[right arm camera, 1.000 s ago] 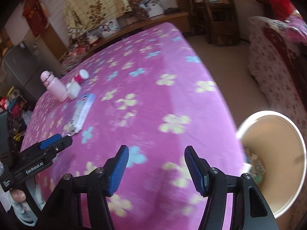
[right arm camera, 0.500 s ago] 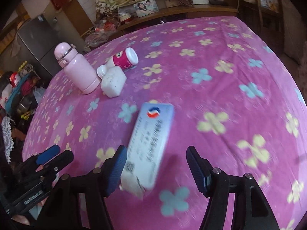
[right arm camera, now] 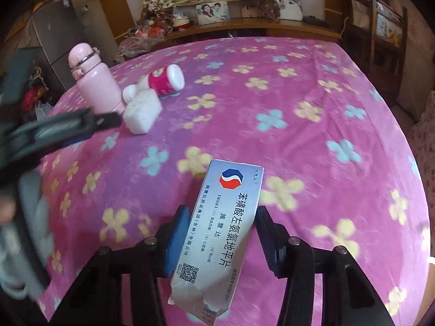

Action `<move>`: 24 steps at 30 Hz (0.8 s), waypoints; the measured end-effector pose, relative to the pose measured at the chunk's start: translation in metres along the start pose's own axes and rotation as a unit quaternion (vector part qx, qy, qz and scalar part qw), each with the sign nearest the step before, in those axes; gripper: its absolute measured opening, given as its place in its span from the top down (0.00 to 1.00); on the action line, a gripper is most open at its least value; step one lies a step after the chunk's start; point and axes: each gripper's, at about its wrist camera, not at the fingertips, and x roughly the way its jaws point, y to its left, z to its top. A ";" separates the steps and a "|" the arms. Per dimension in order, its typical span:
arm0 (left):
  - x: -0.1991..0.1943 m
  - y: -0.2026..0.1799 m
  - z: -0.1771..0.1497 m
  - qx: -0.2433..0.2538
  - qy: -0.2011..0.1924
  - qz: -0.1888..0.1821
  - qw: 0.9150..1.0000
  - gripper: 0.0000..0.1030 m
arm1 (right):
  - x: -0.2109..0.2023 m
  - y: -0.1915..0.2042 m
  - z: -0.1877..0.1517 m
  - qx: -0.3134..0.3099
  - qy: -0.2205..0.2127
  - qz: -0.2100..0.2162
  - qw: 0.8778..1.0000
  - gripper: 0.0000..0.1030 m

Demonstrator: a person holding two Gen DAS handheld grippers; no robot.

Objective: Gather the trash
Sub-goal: 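Grasp the white medicine box with the right tool while the left tool grasps the white tissue wad, then carry the medicine box and tissue wad over the white bin and open both tools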

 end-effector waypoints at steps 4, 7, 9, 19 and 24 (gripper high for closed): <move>0.026 -0.012 0.014 0.000 0.004 0.017 1.000 0.32 | -0.003 -0.015 -0.007 0.020 0.007 0.007 1.000 0.41; 0.037 -0.020 0.018 0.014 0.011 0.027 0.999 0.33 | -0.004 -0.016 -0.007 0.023 0.004 0.009 1.000 0.41; 0.040 -0.022 0.019 0.024 0.014 0.022 0.999 0.53 | -0.004 -0.013 -0.007 0.018 0.000 0.003 1.000 0.41; -0.023 -0.029 -0.037 0.072 0.017 -0.019 0.997 0.72 | -0.034 -0.019 -0.026 0.010 -0.026 0.023 0.999 0.47; -0.058 -0.046 -0.082 0.099 0.020 -0.049 0.994 0.72 | -0.068 -0.030 -0.051 0.021 -0.036 0.028 0.999 0.47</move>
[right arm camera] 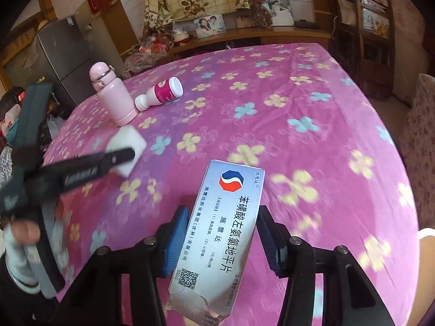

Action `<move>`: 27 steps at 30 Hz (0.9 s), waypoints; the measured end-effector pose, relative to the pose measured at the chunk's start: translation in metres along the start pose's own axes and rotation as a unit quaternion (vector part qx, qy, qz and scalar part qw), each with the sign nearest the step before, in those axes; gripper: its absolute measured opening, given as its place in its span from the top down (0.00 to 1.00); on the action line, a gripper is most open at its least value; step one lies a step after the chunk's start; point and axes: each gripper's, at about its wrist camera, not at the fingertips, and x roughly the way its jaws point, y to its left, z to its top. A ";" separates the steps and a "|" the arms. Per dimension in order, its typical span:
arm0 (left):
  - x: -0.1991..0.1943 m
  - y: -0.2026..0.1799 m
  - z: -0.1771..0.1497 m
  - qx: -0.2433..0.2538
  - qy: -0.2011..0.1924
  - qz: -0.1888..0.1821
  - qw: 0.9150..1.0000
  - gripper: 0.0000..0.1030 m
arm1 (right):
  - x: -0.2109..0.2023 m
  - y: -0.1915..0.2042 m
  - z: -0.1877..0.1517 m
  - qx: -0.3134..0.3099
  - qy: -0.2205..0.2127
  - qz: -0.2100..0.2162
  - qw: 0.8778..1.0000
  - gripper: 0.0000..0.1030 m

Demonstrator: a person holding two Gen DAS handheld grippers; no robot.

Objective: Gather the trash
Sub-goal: 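Carry the medicine box and tissue wad over the white bin and open both tools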

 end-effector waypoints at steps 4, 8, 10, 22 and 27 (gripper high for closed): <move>-0.020 -0.026 -0.029 0.013 -0.001 -0.018 1.000 0.72 | -0.029 -0.009 -0.019 0.005 -0.007 -0.009 1.000 0.47; -0.037 -0.051 -0.050 0.025 -0.001 -0.033 0.999 0.72 | -0.058 -0.020 -0.038 0.012 -0.017 -0.019 1.000 0.47; -0.044 -0.064 -0.059 0.031 -0.003 -0.038 0.999 0.72 | -0.071 -0.027 -0.049 0.013 -0.022 -0.028 0.999 0.47; -0.065 -0.144 -0.085 0.095 -0.016 -0.061 0.994 0.72 | -0.127 -0.081 -0.090 0.066 -0.044 -0.056 0.995 0.47; -0.070 -0.170 -0.090 0.113 -0.020 -0.067 0.991 0.72 | -0.140 -0.095 -0.100 0.078 -0.050 -0.065 0.994 0.47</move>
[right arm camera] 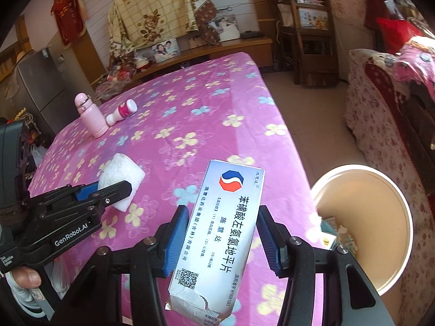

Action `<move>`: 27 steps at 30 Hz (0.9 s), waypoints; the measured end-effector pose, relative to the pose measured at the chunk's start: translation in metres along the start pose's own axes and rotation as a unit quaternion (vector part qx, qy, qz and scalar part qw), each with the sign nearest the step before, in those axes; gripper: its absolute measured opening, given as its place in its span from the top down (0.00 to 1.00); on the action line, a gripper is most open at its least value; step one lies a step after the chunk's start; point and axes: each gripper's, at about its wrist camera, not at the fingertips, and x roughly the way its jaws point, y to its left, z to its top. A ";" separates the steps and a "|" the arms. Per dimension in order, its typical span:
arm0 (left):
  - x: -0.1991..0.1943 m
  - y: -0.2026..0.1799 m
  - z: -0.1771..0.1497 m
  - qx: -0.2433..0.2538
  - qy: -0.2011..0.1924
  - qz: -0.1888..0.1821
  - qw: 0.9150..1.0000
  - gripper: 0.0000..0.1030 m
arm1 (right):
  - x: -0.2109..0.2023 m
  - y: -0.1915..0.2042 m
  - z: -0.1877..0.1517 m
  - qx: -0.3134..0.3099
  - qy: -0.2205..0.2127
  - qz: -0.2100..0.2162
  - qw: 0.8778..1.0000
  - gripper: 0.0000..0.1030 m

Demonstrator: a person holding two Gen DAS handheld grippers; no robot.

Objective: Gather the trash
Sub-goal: 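Carry the medicine box and tissue wad over the white bin and open both tools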

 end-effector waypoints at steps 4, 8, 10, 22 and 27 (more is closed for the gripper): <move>-0.001 -0.013 0.000 0.010 -0.003 -0.003 1.000 0.72 | -0.005 -0.011 -0.003 0.012 -0.002 -0.004 1.000 0.47; -0.001 -0.025 0.000 0.018 -0.002 -0.007 1.000 0.72 | -0.007 -0.020 -0.005 0.018 -0.003 -0.010 1.000 0.47; 0.000 -0.029 -0.001 0.021 -0.002 -0.009 1.000 0.72 | -0.010 -0.024 -0.006 0.021 -0.005 -0.014 1.000 0.47; 0.010 -0.066 -0.001 0.044 0.009 -0.029 0.999 0.72 | -0.022 -0.057 -0.012 0.044 -0.008 -0.040 0.998 0.47; 0.017 -0.086 0.001 0.054 0.015 -0.045 0.997 0.72 | -0.027 -0.076 -0.017 0.057 -0.006 -0.055 0.997 0.47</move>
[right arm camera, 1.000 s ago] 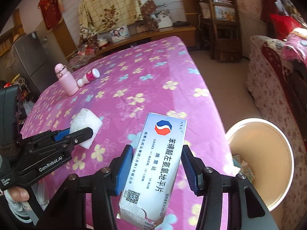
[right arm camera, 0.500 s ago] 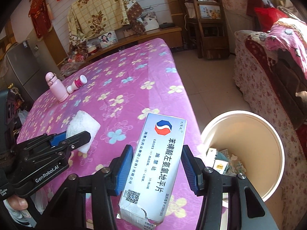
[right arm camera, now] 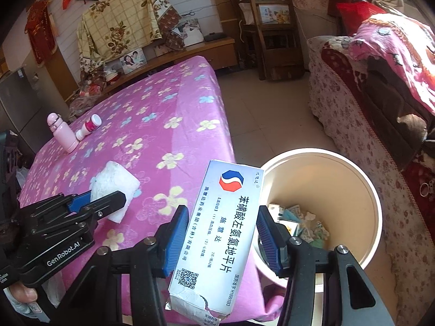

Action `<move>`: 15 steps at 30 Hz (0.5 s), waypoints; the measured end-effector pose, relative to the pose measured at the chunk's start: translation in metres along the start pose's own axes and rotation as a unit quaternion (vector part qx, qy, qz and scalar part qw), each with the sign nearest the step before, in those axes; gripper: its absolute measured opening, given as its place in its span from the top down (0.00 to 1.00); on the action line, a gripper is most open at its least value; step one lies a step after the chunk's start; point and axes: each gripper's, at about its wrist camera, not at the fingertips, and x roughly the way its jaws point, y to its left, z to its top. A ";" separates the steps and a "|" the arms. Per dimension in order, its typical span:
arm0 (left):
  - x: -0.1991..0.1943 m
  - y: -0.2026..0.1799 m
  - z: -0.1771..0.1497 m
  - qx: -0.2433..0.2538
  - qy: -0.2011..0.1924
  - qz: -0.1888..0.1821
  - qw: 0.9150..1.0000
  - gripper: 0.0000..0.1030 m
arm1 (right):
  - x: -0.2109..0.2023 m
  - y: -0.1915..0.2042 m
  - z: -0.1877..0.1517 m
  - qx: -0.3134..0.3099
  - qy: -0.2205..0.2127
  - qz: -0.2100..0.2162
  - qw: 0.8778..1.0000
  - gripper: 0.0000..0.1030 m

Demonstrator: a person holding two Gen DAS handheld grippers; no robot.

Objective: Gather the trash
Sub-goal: 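Carry the medicine box and tissue wad over the white bin and open both tools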

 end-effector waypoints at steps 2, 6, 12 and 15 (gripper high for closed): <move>0.004 -0.009 0.002 0.005 0.004 -0.008 1.000 0.72 | -0.001 -0.009 -0.001 0.006 0.001 -0.007 1.000 0.47; 0.011 -0.028 0.006 0.021 0.008 -0.017 1.000 0.72 | -0.001 -0.027 -0.002 0.019 0.004 -0.018 1.000 0.47; 0.020 -0.053 0.014 0.036 0.014 -0.037 0.999 0.72 | 0.003 -0.055 -0.003 0.037 0.010 -0.039 0.998 0.47; 0.025 -0.064 0.017 0.044 0.015 -0.044 0.998 0.72 | 0.005 -0.069 -0.003 0.045 0.012 -0.051 0.998 0.47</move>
